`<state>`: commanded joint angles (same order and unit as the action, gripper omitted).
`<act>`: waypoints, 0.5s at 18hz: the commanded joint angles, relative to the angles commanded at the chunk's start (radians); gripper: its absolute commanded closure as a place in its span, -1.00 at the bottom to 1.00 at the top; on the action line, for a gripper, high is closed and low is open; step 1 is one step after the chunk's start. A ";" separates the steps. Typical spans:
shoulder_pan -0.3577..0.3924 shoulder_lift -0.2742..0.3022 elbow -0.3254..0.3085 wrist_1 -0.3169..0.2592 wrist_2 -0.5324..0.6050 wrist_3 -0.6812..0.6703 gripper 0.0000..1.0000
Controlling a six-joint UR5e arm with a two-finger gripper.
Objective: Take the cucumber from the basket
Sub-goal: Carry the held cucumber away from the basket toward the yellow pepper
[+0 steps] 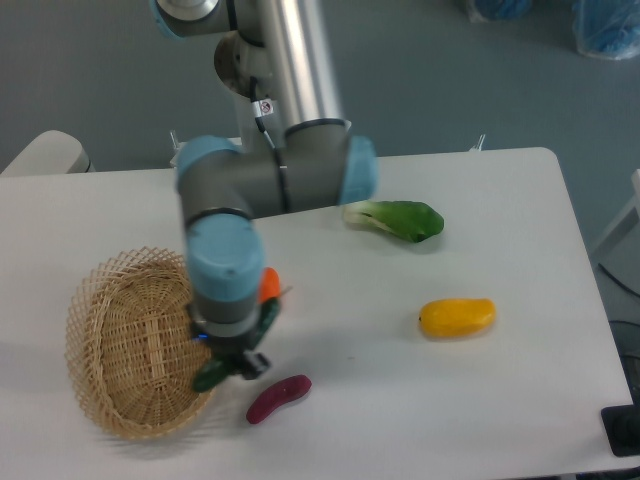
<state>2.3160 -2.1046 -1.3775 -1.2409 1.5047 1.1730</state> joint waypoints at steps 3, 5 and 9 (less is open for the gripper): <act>0.063 -0.020 0.023 -0.005 0.020 0.117 0.52; 0.100 -0.044 0.060 -0.018 0.038 0.178 0.52; 0.170 -0.113 0.167 -0.057 0.062 0.304 0.52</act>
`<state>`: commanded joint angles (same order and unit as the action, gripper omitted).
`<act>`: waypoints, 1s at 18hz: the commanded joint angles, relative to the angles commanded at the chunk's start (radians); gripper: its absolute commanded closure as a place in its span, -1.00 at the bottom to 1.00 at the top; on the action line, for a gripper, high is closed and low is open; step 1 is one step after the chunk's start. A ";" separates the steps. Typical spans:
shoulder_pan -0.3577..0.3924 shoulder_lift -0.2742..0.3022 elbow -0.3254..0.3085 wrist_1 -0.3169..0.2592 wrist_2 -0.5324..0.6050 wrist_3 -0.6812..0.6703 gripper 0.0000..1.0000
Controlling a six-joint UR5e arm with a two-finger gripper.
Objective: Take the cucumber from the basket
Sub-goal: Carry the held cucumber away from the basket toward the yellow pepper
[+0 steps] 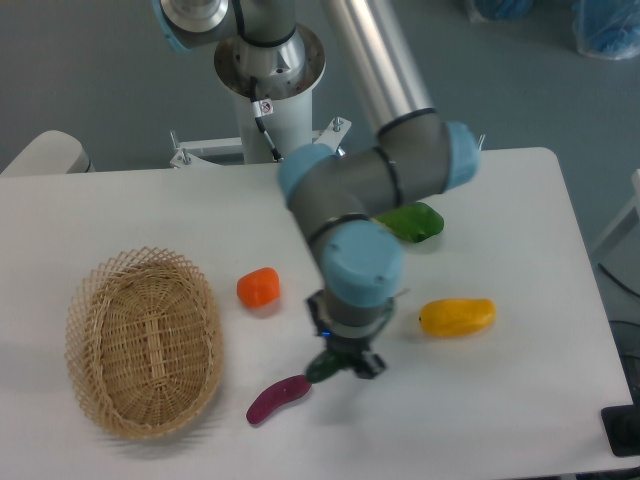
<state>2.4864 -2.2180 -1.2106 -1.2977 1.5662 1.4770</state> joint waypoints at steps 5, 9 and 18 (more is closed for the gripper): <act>0.052 -0.080 0.078 -0.002 -0.006 0.060 0.56; 0.078 -0.100 0.101 -0.005 -0.051 0.121 0.57; 0.072 -0.100 0.091 0.003 -0.041 0.147 0.55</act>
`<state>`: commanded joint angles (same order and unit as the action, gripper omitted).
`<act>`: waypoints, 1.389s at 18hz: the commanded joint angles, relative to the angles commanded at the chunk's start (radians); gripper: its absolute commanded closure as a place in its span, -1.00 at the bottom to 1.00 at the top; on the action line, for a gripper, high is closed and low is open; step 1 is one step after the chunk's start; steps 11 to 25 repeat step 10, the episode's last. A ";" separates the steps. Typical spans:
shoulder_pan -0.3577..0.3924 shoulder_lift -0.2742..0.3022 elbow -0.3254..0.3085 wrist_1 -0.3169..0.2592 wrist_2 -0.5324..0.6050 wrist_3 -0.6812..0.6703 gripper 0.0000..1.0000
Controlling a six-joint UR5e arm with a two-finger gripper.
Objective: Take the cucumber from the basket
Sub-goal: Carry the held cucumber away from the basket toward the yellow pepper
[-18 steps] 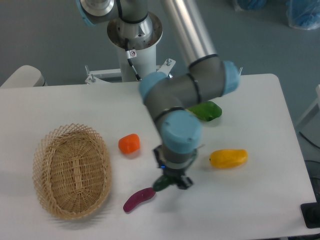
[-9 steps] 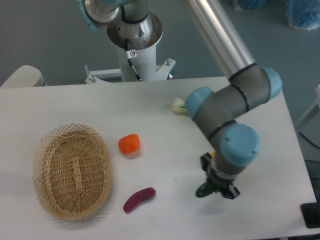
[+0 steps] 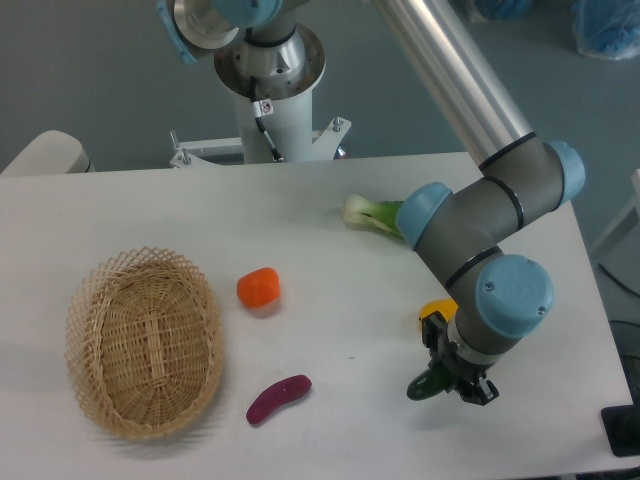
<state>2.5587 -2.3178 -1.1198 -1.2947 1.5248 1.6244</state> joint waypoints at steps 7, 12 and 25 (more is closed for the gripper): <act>0.000 -0.002 0.006 0.005 -0.002 0.000 0.56; 0.000 -0.002 0.002 0.006 -0.005 0.002 0.55; 0.000 -0.002 0.002 0.006 -0.005 0.002 0.55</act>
